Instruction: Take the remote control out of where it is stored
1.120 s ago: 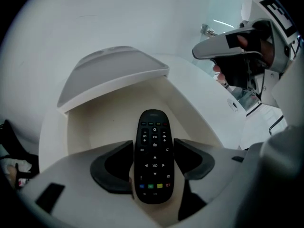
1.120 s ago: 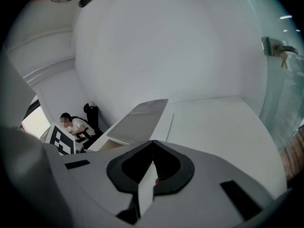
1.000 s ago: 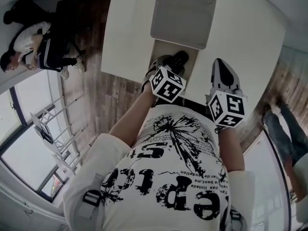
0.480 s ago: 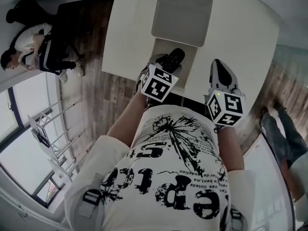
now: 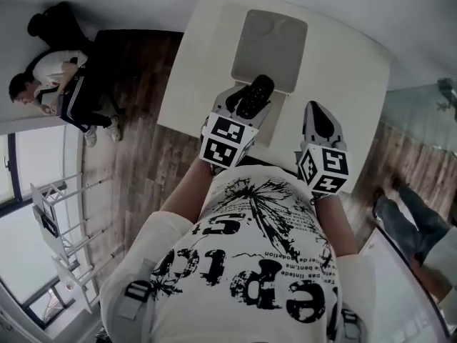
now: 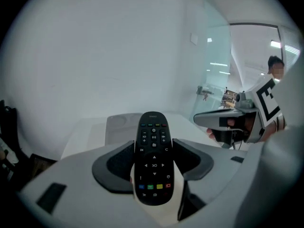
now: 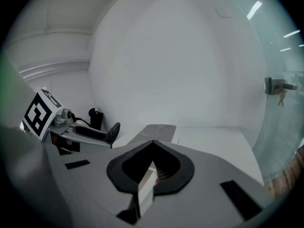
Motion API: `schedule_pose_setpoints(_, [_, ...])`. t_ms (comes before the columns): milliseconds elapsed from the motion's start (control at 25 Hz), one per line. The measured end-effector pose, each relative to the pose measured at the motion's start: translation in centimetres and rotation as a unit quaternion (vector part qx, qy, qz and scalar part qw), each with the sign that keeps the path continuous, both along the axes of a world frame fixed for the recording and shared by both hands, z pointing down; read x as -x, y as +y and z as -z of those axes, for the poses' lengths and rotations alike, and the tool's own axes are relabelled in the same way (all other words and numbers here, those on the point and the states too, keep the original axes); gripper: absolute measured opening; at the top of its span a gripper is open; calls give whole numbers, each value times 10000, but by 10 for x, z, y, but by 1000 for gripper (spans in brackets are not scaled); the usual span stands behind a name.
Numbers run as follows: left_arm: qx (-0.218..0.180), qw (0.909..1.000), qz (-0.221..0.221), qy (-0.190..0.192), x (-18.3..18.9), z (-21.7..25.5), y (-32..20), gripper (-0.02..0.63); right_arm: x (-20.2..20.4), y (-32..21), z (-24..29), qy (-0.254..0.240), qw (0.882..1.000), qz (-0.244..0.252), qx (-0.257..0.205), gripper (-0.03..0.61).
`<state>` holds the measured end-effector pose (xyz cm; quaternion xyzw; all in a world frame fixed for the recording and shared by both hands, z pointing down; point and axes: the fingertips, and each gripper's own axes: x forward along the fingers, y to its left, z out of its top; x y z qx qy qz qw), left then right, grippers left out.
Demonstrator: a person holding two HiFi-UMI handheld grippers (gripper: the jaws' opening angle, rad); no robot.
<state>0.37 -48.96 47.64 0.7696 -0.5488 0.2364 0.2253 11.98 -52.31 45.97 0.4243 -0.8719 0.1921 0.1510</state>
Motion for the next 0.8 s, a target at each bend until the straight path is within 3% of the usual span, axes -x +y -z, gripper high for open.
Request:
schedule_pose_setpoints(160, [-862,9956,78,348,-2,53,-13,262,-3,-10,35,-68,9992,-68,-397,2])
schedule_pose_setpoints(360, [-1928,9801,232,405,0,107,-27,262,-13,-25,67,-165,9958,-318,-840,2])
schedule_pose_setpoints(680, [-2781,9586,434,430,0,147,-32,262,-18,-32,89,-268,9922,-381,-1156,2])
schedule_pose_setpoints(800, [-2874,9559,469,388,-1,151,-40,262,-19,-37,93,-319,9913,-480,-1184,2])
